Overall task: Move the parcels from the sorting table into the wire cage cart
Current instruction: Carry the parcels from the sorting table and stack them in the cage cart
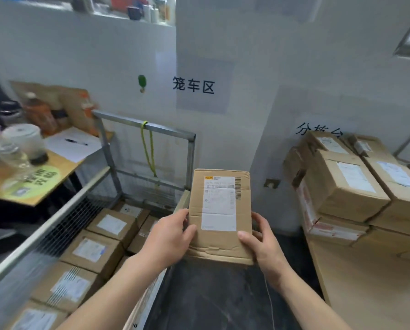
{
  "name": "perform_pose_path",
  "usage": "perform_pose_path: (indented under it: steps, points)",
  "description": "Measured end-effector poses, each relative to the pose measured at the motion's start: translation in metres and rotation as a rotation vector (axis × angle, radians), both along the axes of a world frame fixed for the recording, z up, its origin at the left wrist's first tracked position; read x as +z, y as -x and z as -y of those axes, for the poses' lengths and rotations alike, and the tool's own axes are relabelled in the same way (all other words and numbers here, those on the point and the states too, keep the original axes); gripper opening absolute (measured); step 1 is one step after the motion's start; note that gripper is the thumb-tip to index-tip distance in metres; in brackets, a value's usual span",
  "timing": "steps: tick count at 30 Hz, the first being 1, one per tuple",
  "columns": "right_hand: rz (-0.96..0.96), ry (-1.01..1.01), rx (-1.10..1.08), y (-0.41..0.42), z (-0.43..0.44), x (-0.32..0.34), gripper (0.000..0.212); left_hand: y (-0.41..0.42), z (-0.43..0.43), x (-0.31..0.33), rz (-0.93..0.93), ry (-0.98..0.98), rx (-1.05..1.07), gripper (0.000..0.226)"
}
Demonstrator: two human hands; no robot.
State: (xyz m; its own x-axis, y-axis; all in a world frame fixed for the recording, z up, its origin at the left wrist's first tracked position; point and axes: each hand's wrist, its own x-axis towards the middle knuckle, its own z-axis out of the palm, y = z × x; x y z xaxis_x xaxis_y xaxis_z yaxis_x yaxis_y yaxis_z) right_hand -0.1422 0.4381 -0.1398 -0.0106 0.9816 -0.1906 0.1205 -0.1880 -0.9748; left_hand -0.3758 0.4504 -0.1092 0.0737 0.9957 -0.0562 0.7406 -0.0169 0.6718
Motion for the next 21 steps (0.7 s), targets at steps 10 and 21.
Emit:
perform_pose_path:
  steps: [10,21]
  points:
    - [-0.043,0.051,0.158,0.048,-0.056,0.001,0.068,0.054,-0.01,0.008,-0.051,-0.025,0.101,0.034]
    - [-0.027,0.063,0.387,0.064,-0.165,-0.006,0.096,0.071,-0.062,0.005,-0.23,-0.004,0.297,0.053]
